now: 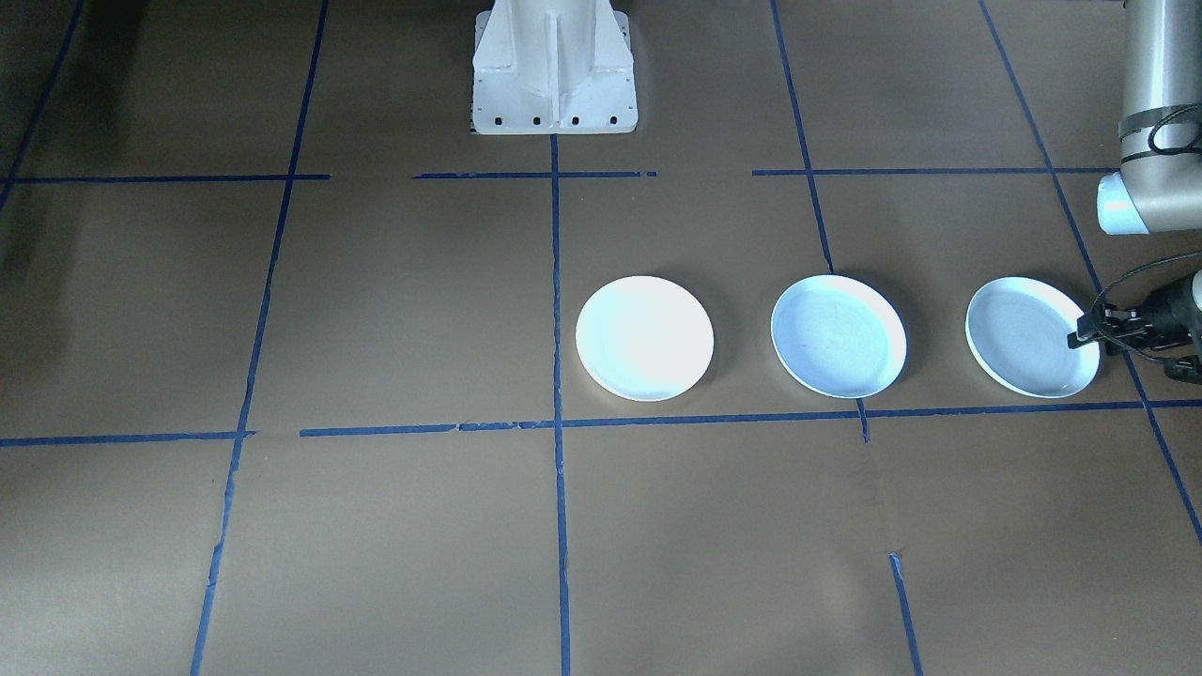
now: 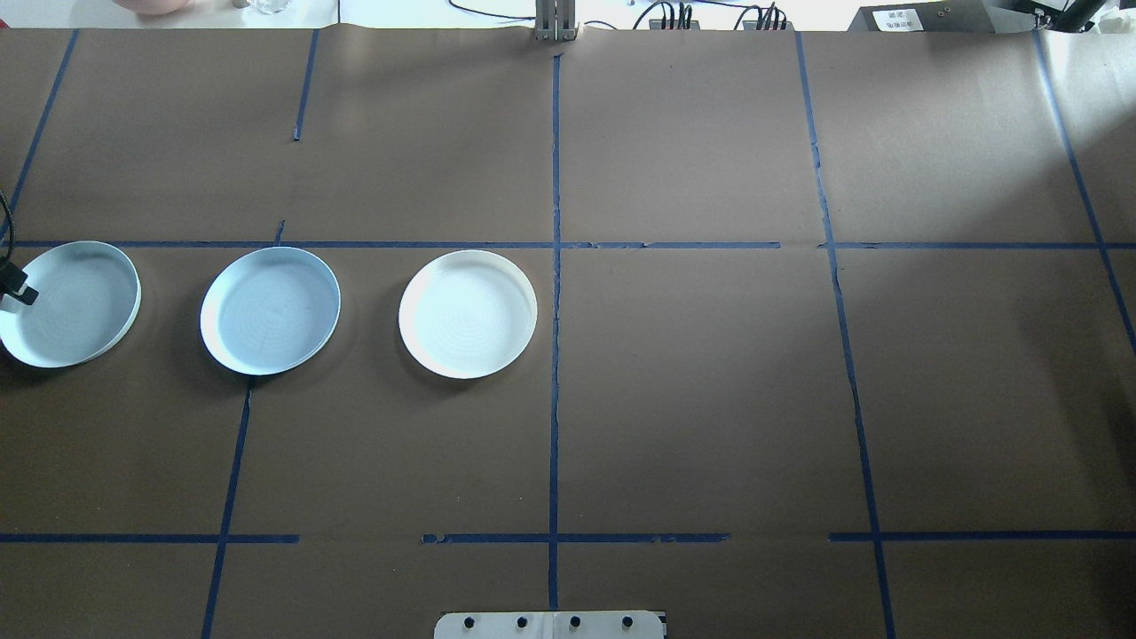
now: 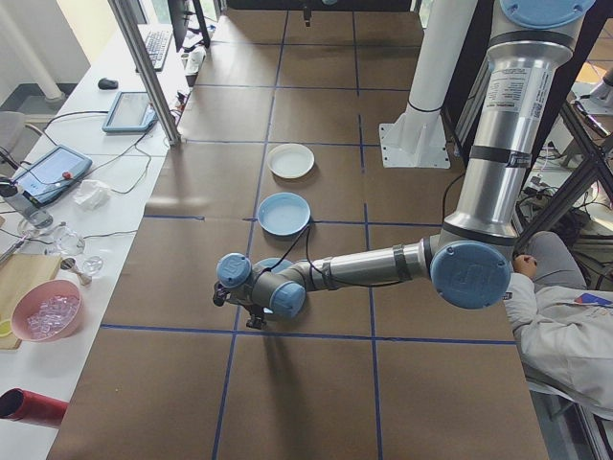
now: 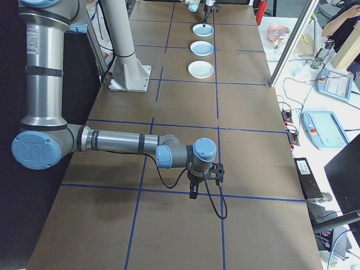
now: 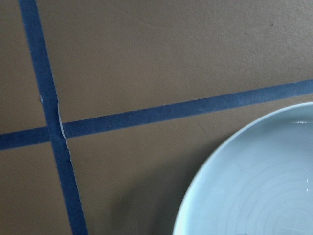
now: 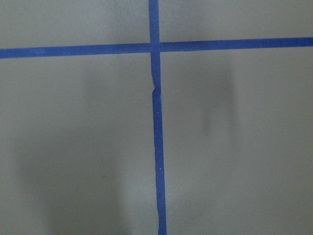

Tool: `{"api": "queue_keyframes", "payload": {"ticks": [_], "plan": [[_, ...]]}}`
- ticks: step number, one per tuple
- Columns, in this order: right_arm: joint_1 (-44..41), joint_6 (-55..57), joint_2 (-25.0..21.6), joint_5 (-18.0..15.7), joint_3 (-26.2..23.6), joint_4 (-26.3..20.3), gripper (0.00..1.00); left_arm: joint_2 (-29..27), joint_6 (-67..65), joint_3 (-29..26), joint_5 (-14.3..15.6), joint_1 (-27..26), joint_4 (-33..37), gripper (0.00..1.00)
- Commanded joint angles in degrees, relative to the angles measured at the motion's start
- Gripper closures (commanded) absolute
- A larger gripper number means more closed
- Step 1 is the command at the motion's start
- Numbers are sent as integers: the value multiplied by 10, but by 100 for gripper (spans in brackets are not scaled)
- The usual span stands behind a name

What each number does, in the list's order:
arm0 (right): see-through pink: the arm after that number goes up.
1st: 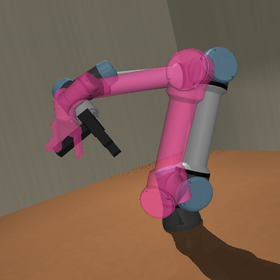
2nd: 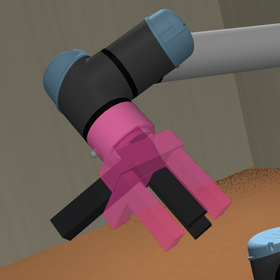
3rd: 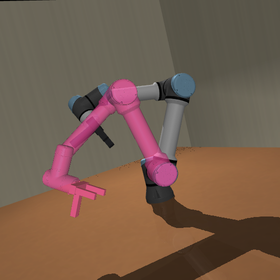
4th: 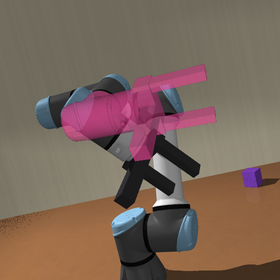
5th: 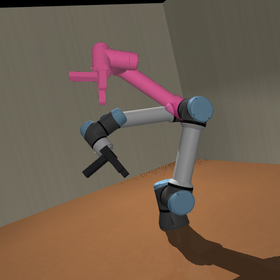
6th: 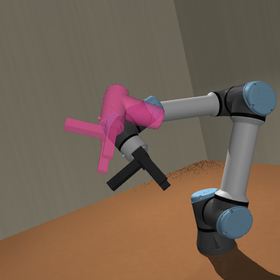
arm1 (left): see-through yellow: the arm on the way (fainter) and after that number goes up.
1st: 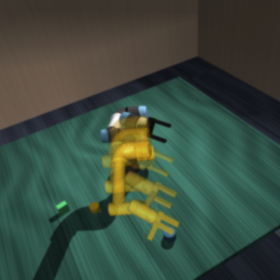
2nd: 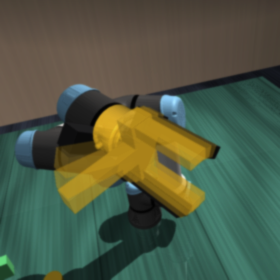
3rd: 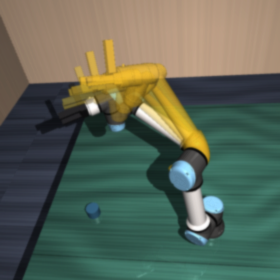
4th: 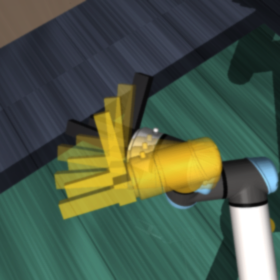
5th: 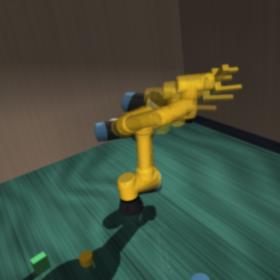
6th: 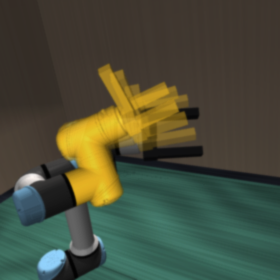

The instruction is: Stack plate in center

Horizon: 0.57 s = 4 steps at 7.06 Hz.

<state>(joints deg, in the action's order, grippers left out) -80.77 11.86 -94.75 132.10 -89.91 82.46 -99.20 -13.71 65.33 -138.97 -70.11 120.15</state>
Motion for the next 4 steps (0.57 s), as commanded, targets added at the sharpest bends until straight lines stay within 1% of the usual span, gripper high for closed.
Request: {"api": "queue_keyframes", "payload": {"ticks": [1,2,3,4], "plan": [[0,-1,0,0,0,0,0,1,1,3,-2,0,0,100],[0,0,0,0,0,0,0,4,4,9,-17,-3,0,100],[0,-1,0,0,0,1,0,15,6,33,-35,-6,0,100],[0,-1,0,0,0,0,0,49,7,85,-46,-9,0,100]]}}
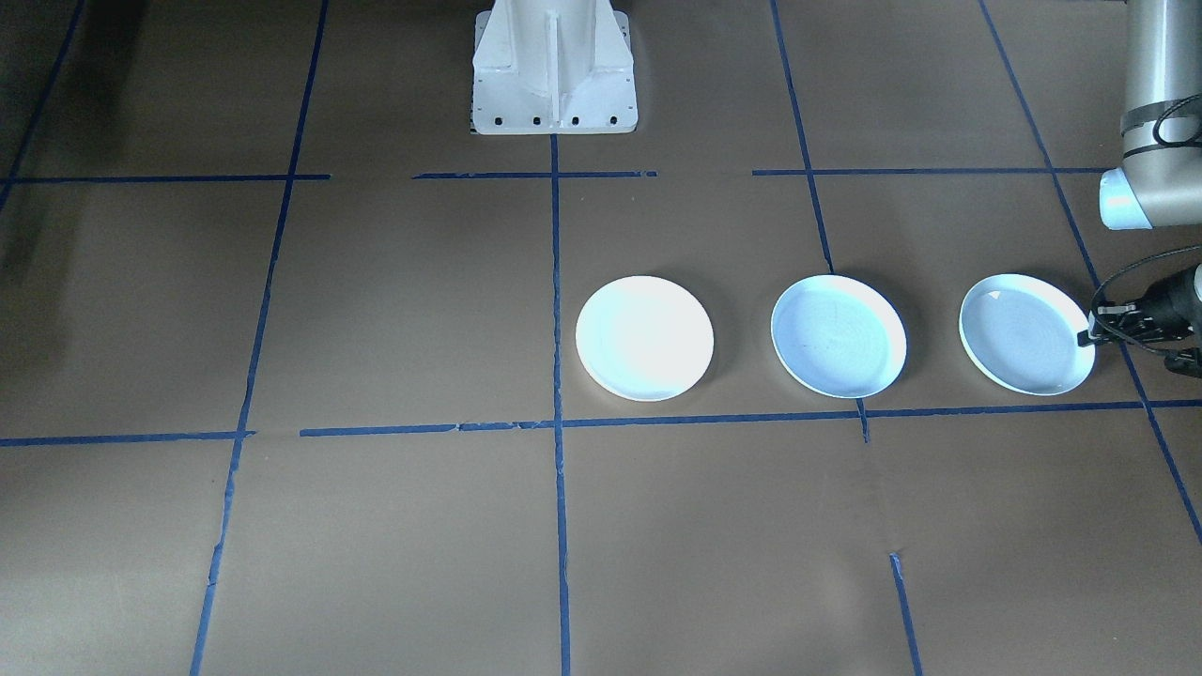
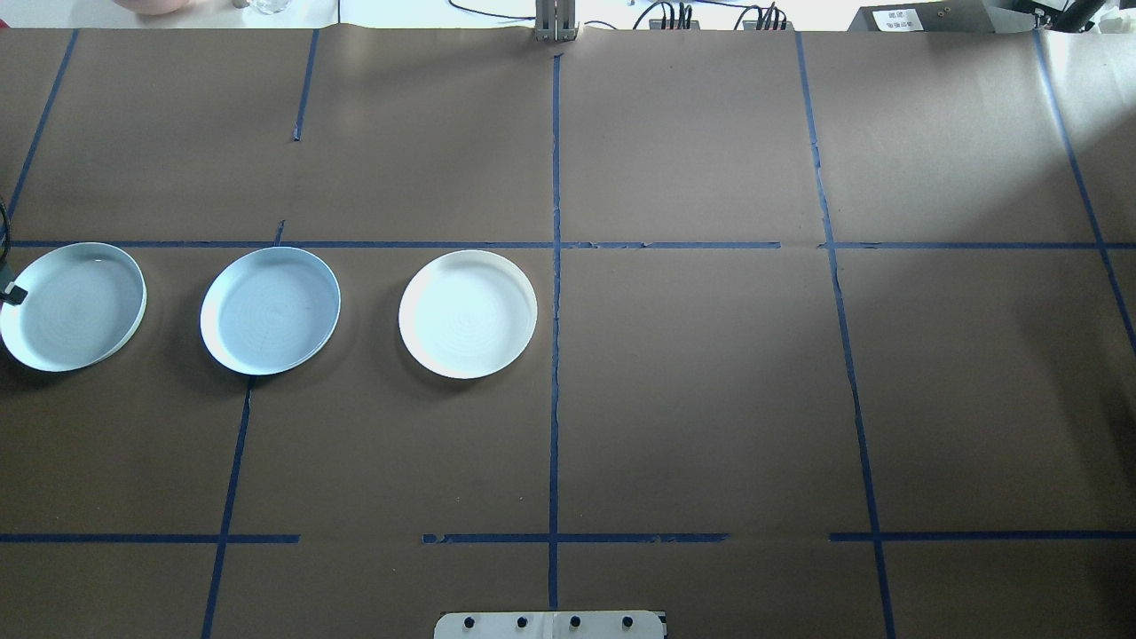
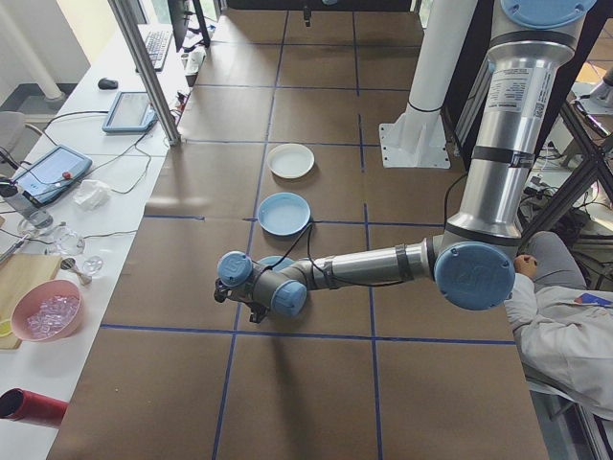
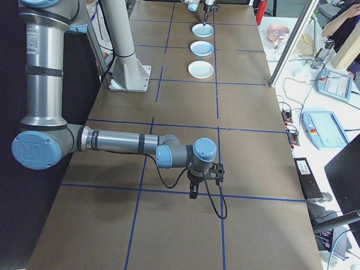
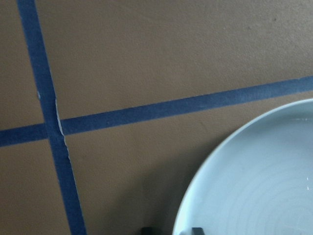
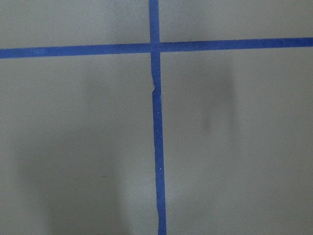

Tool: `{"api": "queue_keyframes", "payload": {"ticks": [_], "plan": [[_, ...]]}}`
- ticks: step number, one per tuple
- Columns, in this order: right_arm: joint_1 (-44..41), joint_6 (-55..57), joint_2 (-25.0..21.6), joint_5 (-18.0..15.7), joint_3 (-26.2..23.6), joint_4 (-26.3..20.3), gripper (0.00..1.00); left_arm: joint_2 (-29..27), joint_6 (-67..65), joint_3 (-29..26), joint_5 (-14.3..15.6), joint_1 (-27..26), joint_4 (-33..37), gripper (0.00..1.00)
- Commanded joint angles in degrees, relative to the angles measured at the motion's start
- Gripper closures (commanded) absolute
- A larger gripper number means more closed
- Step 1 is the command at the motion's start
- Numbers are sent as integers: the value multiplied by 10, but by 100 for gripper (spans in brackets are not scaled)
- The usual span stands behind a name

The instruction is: Stack plate in center

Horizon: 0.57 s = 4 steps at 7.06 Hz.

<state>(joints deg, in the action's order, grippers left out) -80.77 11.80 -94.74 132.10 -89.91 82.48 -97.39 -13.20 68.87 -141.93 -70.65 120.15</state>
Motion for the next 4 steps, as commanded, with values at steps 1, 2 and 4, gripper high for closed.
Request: {"api": "queue_keyframes", "payload": {"ticks": [1,2,4], "plan": [[0,0,0,0,0,0,0,51,2,77,-49,-11,0,100],[0,1,0,0,0,0,0,52,3,81,-79,-20,1,100],[0,0,0,0,0,0,0,48,-1,82,-124,-17,10,100]]}}
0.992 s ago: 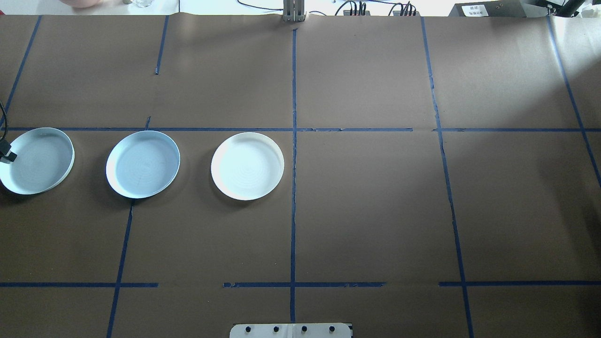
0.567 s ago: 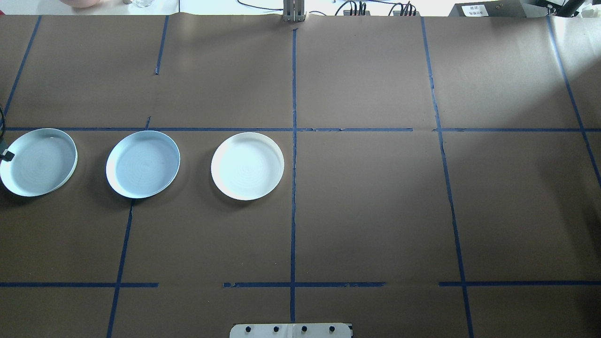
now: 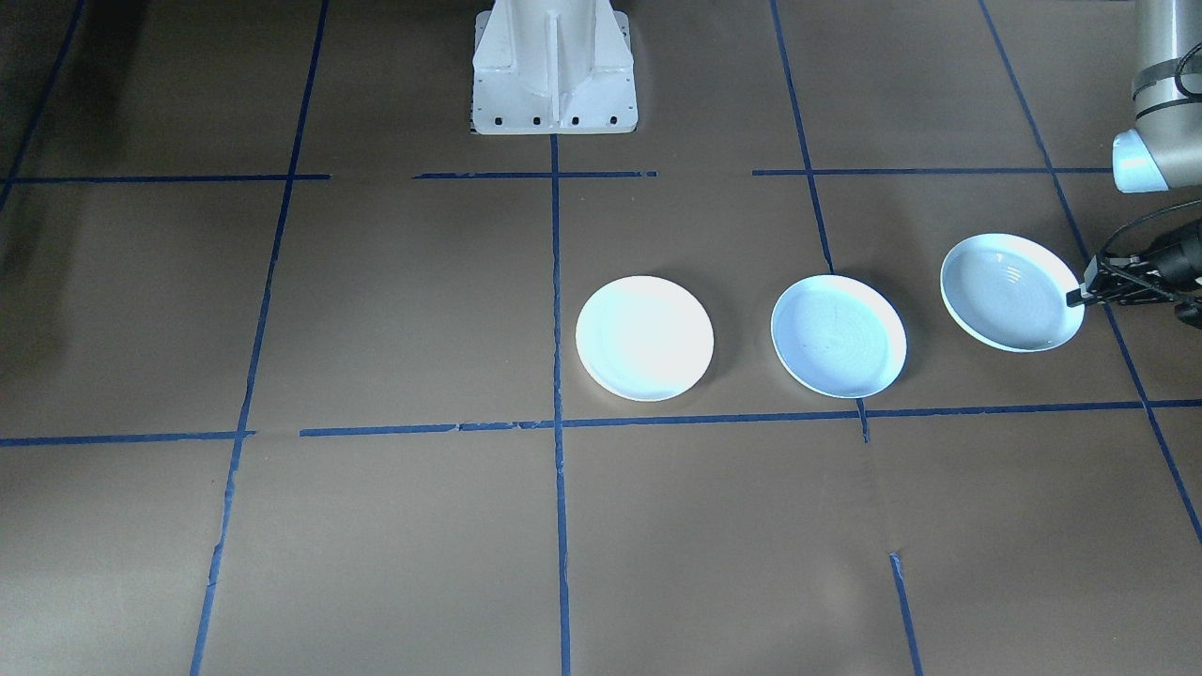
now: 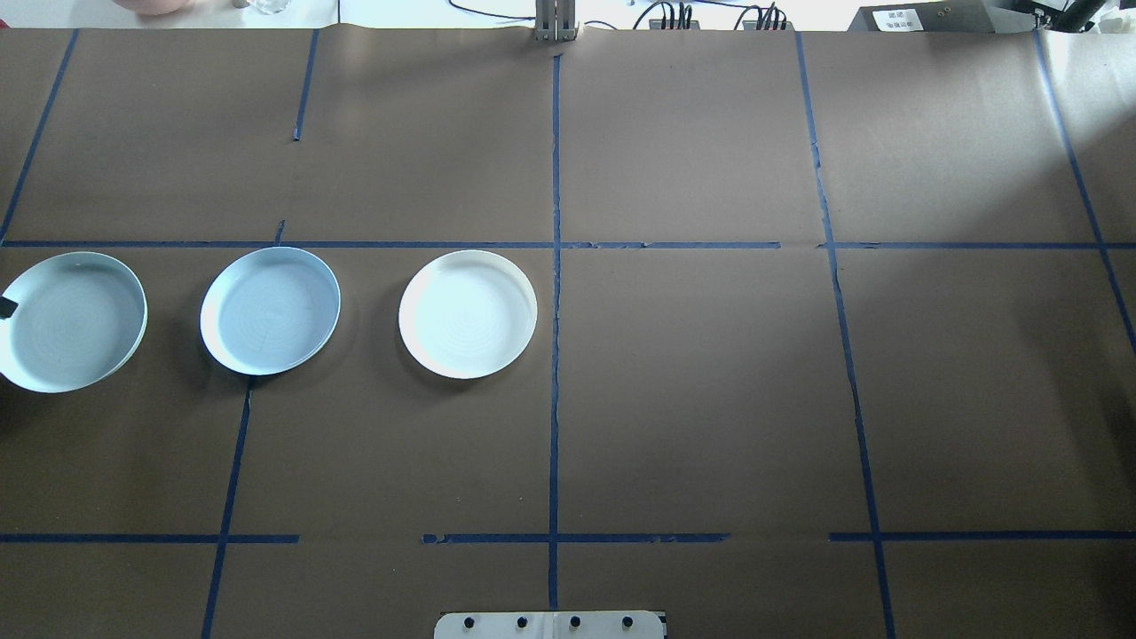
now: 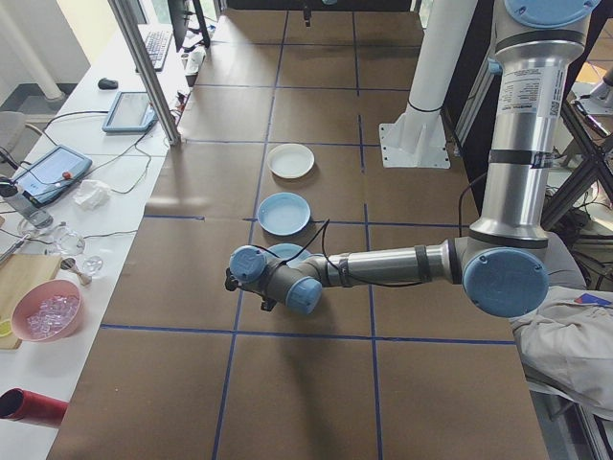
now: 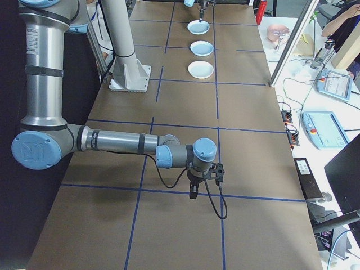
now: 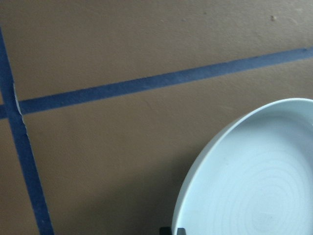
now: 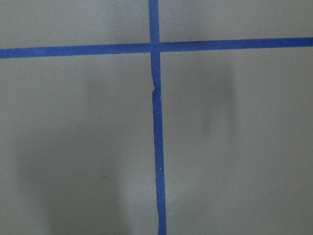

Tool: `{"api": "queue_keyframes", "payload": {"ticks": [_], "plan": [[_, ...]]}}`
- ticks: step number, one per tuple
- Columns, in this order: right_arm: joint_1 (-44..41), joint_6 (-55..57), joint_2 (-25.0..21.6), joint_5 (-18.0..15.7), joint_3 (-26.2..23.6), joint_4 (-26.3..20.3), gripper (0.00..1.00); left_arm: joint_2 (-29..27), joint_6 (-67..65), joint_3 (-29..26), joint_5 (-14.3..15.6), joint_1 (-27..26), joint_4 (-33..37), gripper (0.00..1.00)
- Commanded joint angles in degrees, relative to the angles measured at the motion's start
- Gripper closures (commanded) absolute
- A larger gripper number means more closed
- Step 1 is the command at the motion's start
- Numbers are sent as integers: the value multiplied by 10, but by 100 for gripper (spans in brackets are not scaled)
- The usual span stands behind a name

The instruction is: Stack plate in center

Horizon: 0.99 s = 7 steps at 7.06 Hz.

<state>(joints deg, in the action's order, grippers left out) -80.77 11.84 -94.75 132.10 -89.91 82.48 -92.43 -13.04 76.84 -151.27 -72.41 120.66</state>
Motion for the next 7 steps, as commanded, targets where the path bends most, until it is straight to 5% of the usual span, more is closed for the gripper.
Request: {"api": "queue_keyframes", "payload": {"ticks": [1,7], "plan": [[0,-1,0,0,0,0,0,-16,-6,1,-35,3,4,100],[0,0,0,0,0,0,0,-150,-162,-34,-17,108,0,100]]}}
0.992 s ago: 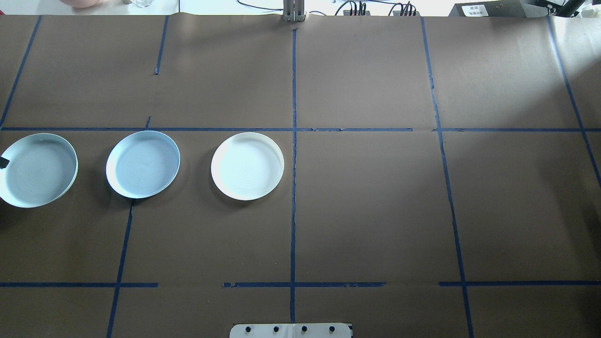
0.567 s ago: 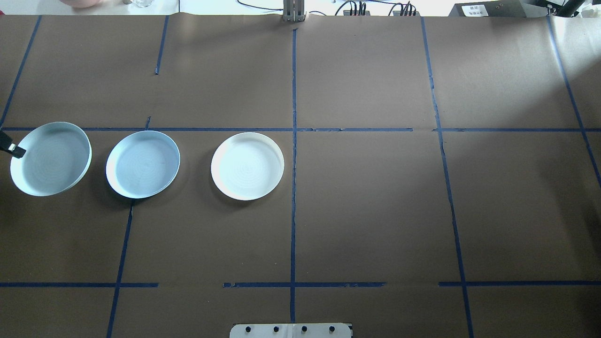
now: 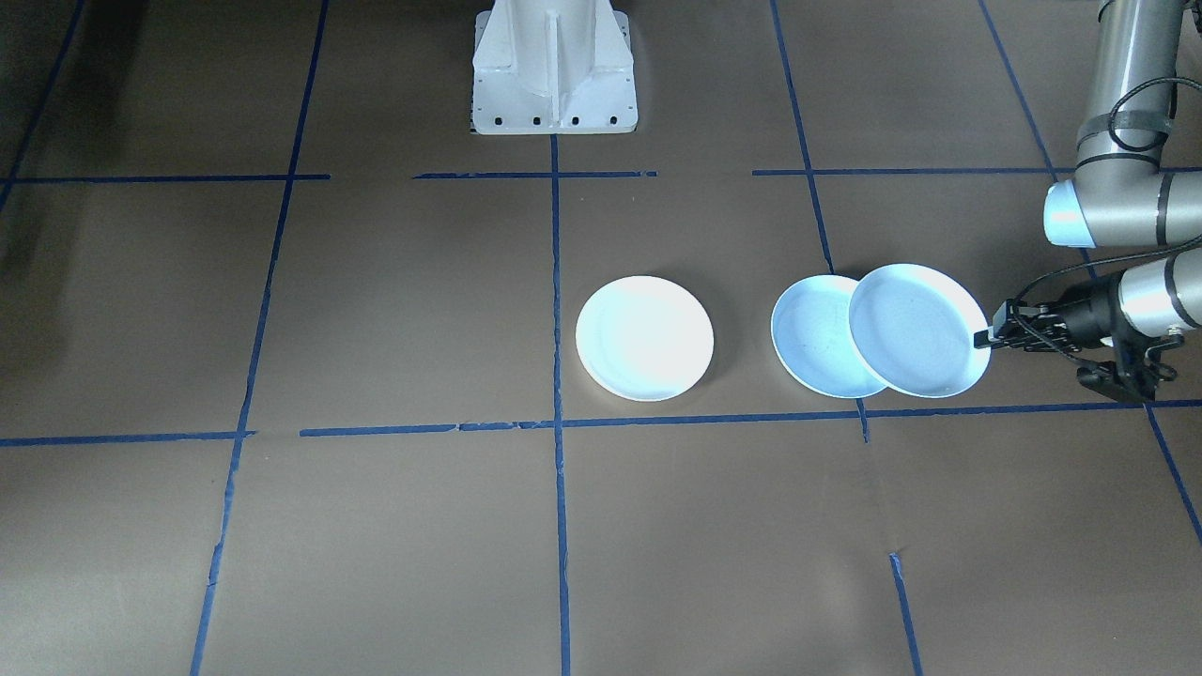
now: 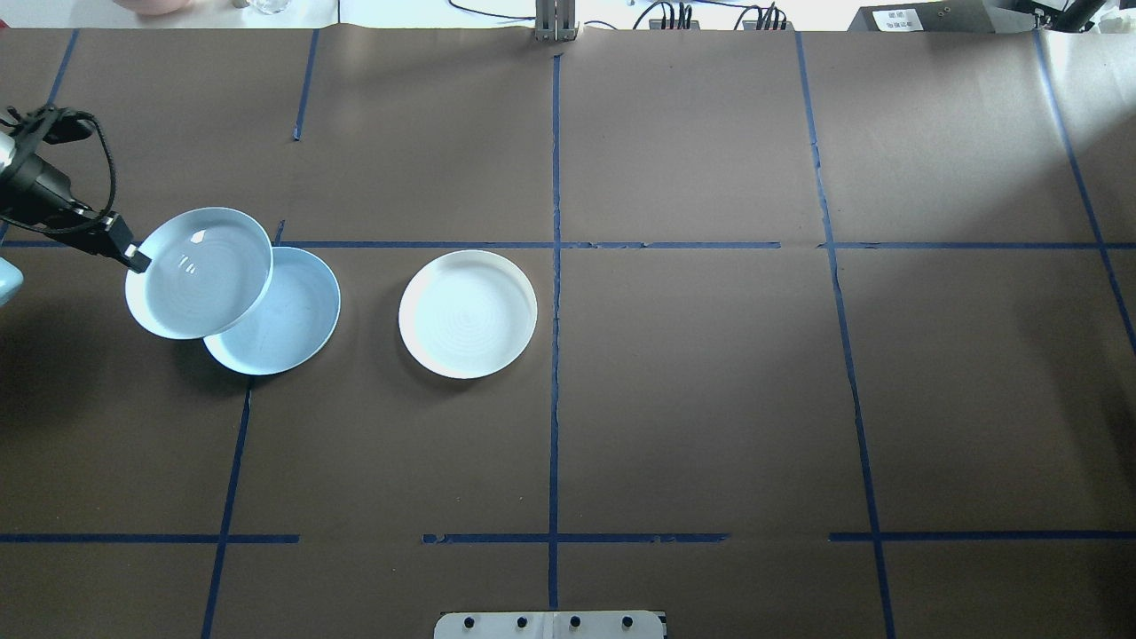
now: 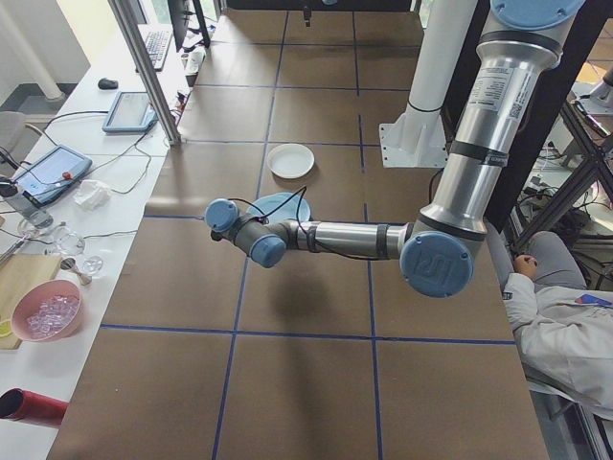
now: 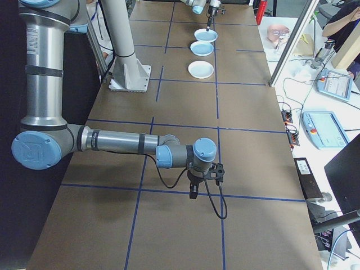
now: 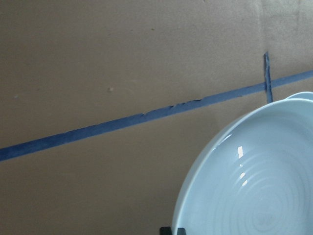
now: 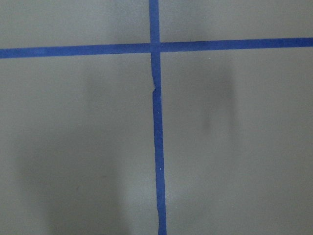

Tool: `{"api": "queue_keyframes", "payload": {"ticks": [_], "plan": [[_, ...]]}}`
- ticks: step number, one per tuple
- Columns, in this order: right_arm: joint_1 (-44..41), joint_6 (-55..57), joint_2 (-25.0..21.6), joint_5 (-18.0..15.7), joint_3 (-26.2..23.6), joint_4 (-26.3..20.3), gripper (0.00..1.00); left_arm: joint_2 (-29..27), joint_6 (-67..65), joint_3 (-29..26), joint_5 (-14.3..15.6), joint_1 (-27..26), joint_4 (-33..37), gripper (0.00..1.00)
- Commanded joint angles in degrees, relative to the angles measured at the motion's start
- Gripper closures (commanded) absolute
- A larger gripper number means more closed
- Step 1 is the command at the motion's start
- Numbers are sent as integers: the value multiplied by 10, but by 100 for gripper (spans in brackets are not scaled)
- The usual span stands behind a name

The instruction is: Stack plate in center

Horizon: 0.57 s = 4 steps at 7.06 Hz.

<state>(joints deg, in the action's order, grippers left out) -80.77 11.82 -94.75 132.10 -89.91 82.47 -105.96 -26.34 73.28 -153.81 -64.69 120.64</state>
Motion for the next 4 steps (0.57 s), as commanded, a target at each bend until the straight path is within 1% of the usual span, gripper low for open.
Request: {"api": "queue_keyframes", "payload": {"ticks": [1,4], "plan": [[0,0,0,0,0,0,0,-18,-55,8,27,59,5,100],[0,0,0,0,0,0,0,-21,-69,12,29,62,5,100]]}}
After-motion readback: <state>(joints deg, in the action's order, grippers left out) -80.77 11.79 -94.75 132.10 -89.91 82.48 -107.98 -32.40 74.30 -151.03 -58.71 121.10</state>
